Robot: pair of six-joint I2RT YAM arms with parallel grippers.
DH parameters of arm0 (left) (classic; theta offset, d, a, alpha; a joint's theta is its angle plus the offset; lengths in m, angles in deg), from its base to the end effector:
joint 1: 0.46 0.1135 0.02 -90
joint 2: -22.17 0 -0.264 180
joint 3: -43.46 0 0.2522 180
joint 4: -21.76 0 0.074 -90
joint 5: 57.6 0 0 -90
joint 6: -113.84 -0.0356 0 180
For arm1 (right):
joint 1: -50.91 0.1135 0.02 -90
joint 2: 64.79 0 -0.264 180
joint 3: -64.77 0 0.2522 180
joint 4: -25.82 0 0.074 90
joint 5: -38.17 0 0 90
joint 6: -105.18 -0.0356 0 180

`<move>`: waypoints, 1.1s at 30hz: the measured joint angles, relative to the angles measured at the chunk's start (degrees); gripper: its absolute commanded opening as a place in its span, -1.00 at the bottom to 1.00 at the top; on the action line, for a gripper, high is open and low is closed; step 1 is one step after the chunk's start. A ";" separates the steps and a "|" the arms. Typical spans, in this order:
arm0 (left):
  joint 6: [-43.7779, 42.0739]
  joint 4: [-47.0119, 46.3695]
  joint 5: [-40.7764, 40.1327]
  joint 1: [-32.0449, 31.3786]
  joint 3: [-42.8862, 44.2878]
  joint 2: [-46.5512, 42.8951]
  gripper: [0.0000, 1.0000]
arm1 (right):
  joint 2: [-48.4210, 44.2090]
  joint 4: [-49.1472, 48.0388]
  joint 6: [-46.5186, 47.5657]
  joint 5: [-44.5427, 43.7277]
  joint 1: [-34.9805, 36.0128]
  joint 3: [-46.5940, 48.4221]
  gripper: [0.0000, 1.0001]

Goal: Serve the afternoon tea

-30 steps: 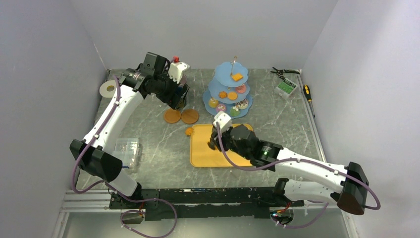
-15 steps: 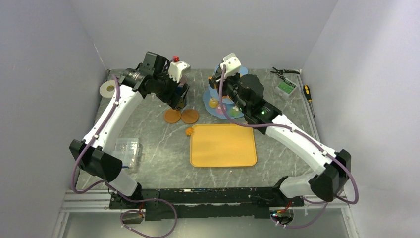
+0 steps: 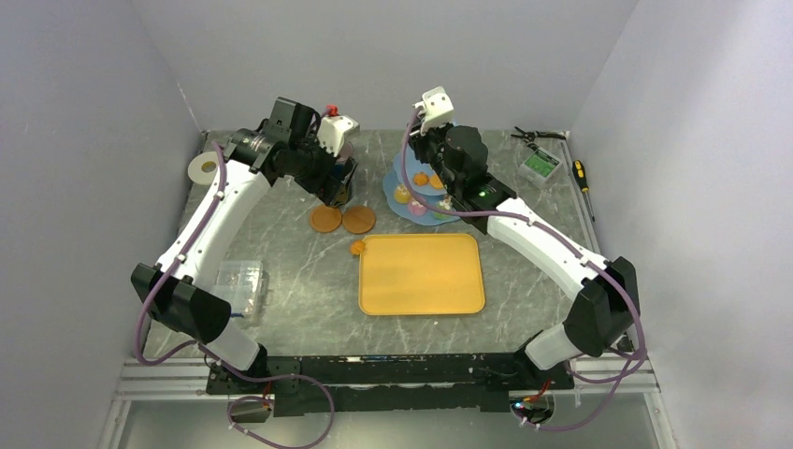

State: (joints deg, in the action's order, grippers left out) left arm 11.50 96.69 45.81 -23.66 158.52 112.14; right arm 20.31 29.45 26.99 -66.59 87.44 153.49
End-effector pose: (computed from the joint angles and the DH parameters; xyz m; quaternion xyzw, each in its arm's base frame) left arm 0.2893 -0.1330 0.4014 0.3229 0.8761 -0.1414 0.3291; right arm 0.2927 0.2056 0.3924 -0.2043 0.6770 0.0614 0.7044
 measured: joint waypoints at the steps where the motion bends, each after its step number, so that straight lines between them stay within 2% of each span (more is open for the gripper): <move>1: 0.00 0.00 -0.02 0.00 0.00 -0.02 0.87 | 0.15 -0.57 0.04 -0.15 -0.15 0.00 -0.52; 12: -0.04 0.00 -0.22 0.00 0.00 -0.13 0.87 | 3.43 -4.68 0.70 -1.79 -1.70 1.16 -0.45; 19: -0.07 0.00 -0.26 0.04 0.00 -0.15 0.87 | 4.90 -4.87 0.66 -1.66 -2.29 1.16 0.01; 22: -0.07 0.00 -0.26 0.04 0.00 -0.15 0.87 | 4.90 -4.94 0.48 -1.27 -2.27 1.18 0.13; 33: -0.09 0.00 -0.46 0.04 0.00 -0.15 0.87 | 3.48 -4.90 0.74 -0.13 -0.63 1.14 0.14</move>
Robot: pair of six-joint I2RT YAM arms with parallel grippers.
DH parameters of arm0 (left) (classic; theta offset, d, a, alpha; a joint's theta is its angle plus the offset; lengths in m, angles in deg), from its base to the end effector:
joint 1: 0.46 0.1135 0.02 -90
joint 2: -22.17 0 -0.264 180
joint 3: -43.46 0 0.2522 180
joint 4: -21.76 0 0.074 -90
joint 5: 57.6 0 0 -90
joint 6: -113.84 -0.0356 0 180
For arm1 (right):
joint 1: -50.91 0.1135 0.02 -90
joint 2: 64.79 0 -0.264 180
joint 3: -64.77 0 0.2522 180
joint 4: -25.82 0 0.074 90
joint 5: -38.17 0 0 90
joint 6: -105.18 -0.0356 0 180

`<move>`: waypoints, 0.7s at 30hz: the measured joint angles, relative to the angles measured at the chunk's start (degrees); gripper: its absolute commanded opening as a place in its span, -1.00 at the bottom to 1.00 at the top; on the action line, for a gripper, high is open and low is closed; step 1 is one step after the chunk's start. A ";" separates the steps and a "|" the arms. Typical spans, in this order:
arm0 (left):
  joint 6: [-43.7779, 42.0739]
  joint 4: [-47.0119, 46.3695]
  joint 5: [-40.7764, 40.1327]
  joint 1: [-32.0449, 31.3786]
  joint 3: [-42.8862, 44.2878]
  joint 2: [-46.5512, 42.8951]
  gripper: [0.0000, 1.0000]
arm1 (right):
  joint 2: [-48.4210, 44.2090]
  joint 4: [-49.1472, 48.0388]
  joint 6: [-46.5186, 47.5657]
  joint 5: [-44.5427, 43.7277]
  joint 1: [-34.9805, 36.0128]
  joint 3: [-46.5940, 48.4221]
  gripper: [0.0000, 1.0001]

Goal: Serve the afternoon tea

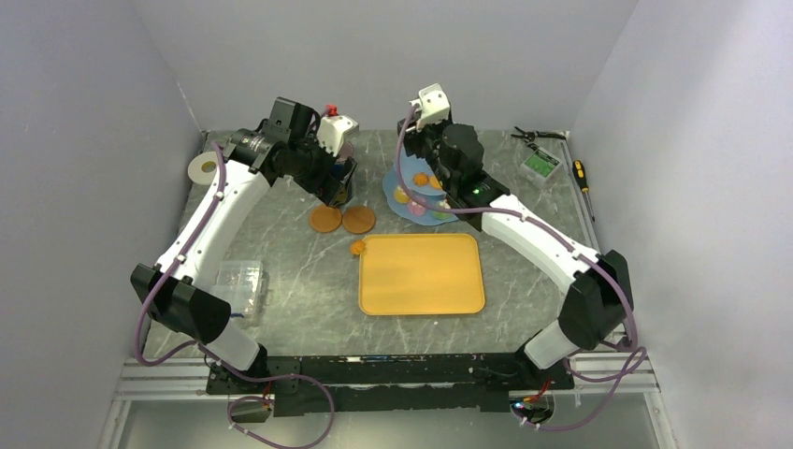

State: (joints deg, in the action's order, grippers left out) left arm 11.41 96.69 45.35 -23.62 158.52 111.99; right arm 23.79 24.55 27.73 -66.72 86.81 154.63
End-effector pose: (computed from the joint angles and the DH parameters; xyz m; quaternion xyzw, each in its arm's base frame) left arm 0.2889 -0.1323 0.4022 0.3221 0.8763 -0.1374 0.3310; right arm 0.3082 0.2118 0.3879 -0.1958 0.6634 0.0573 0.7199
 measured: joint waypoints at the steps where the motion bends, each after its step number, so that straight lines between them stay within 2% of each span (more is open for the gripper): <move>1: 0.00 0.00 -0.13 0.00 0.00 0.00 0.87 | -0.68 -0.04 0.11 0.04 0.72 -0.09 0.14; 8: 0.11 0.00 0.13 1.60 0.00 0.00 0.87 | -9.09 -0.28 0.79 0.20 9.51 -4.76 0.14; 12: 0.63 -0.02 0.79 5.09 0.44 0.11 0.87 | -12.96 0.04 -0.57 0.15 14.62 -9.42 0.13; 21: 1.62 -0.33 1.38 10.78 0.96 0.79 0.87 | -11.34 2.10 -7.74 -0.02 21.24 -17.38 0.12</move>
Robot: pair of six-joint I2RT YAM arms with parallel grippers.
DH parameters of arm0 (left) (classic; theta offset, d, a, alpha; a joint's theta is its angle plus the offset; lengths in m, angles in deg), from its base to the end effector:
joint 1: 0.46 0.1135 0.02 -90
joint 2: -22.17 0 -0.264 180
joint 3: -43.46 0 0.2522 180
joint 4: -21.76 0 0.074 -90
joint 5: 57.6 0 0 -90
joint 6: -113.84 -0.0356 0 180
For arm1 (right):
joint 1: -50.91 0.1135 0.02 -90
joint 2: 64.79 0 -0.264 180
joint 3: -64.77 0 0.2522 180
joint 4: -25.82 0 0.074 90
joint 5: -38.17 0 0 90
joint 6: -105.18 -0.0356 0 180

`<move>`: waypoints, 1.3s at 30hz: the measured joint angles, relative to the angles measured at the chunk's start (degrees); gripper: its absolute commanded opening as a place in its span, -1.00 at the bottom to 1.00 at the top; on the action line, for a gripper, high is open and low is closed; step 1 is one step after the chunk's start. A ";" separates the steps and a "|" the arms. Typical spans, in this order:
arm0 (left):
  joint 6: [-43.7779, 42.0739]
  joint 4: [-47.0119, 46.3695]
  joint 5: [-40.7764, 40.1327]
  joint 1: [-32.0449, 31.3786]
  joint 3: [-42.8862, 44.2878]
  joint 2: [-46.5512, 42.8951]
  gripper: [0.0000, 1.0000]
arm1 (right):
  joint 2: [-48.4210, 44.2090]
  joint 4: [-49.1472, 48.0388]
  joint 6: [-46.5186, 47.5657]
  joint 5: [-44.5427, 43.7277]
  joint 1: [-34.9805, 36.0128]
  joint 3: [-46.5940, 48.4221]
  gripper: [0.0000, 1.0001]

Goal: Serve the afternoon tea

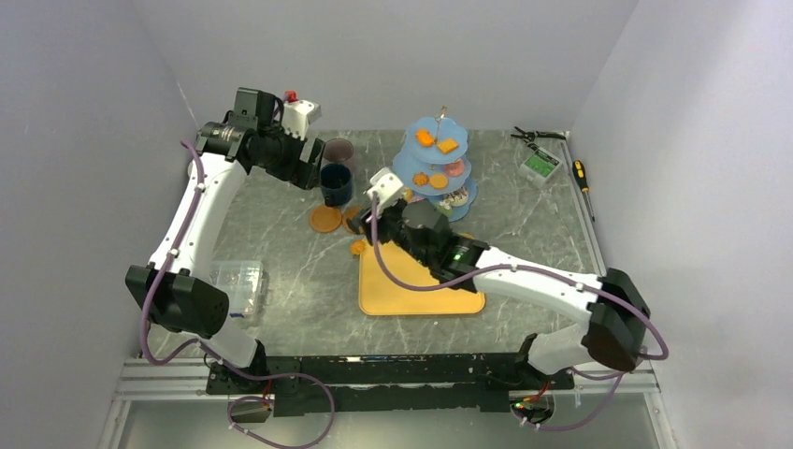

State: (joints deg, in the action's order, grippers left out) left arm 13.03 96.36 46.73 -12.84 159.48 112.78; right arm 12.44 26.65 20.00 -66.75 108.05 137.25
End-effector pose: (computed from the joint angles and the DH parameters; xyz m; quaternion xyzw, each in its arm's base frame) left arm 0.3122 -0.0775 0.4036 0.2295 0.9022 -0.1216 0.3443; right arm 0.1818 0.2646 0.3395 -0.3032 0.6746 0.2074 0.6403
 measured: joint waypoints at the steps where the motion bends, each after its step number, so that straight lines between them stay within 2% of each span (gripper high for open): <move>1: 0.00 -0.02 0.09 0.24 0.00 0.00 0.87 | 1.14 0.00 -0.46 0.00 0.74 -0.46 0.12; 7: 0.00 -0.11 0.85 0.98 0.00 0.02 0.87 | 8.39 0.00 -1.68 0.31 4.11 -1.95 0.12; 24: -0.02 -0.11 1.79 1.53 0.00 0.02 0.87 | 17.51 -0.92 -0.63 -0.22 4.50 -1.01 0.15; 39: -0.04 -0.11 2.49 1.60 0.00 0.02 0.87 | 20.72 -2.36 2.58 -1.97 4.50 2.64 0.16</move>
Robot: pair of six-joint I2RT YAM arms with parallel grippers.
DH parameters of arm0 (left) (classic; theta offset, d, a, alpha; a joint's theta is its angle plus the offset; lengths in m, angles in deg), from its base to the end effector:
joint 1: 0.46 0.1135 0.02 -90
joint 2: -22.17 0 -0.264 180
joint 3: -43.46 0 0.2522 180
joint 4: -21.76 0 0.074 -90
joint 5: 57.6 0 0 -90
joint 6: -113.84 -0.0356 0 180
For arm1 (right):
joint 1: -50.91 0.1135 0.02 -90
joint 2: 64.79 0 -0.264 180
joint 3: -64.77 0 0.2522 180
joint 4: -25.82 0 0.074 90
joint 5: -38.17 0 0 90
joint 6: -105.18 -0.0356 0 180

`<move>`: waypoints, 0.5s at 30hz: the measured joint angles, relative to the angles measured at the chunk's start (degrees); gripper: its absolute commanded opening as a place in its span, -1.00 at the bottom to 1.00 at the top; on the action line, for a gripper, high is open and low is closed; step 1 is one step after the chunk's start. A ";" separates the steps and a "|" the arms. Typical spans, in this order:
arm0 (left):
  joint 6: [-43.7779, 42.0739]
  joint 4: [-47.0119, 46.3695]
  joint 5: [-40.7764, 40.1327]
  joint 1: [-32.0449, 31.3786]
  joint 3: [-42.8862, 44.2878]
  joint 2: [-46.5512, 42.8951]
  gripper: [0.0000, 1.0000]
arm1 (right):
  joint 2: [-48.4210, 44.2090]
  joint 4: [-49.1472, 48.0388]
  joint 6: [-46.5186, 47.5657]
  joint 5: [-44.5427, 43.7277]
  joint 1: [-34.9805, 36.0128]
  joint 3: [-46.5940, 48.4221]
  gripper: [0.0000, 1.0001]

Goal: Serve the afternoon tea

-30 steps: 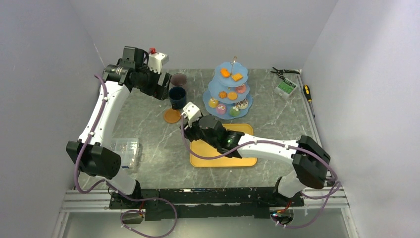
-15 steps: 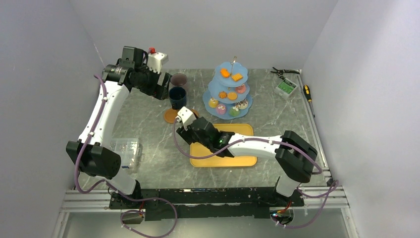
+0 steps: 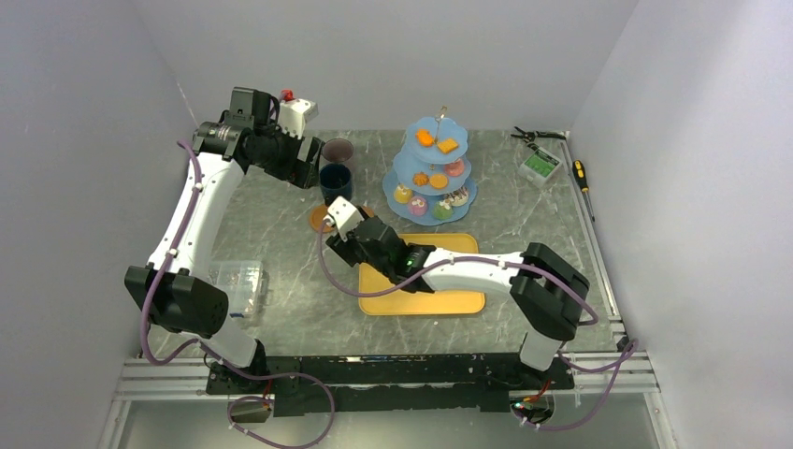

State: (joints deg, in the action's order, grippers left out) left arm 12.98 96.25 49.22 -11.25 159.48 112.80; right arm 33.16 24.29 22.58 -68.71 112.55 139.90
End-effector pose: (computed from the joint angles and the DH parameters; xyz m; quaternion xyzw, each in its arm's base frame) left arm 0.3139 -0.0703 0.4039 0.2243 0.9008 -0.1368 0.3457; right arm 0.1942 0.3380 0.2379 -0.3945 0.7198 0.1466 0.5521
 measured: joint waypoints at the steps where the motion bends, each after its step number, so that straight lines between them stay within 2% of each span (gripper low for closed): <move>1: 0.00 0.00 0.09 0.00 0.00 0.00 0.87 | 0.44 -0.02 0.11 -0.02 0.00 0.26 0.16; 10: -0.02 0.00 0.44 0.11 0.00 -0.02 0.87 | 3.43 0.20 0.63 0.00 0.00 1.68 0.13; 13: -0.02 0.00 0.44 0.15 -0.02 -0.02 0.87 | 3.67 0.22 1.01 0.00 0.00 1.73 0.02; 15: -0.02 0.00 0.44 0.22 -0.02 -0.02 0.87 | 3.74 0.22 1.29 -0.04 0.00 1.79 -0.14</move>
State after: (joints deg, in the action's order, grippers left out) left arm 12.96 96.25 49.66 -11.03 159.46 112.78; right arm 36.90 24.51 23.86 -68.76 112.55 141.69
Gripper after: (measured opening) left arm 0.933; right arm 0.534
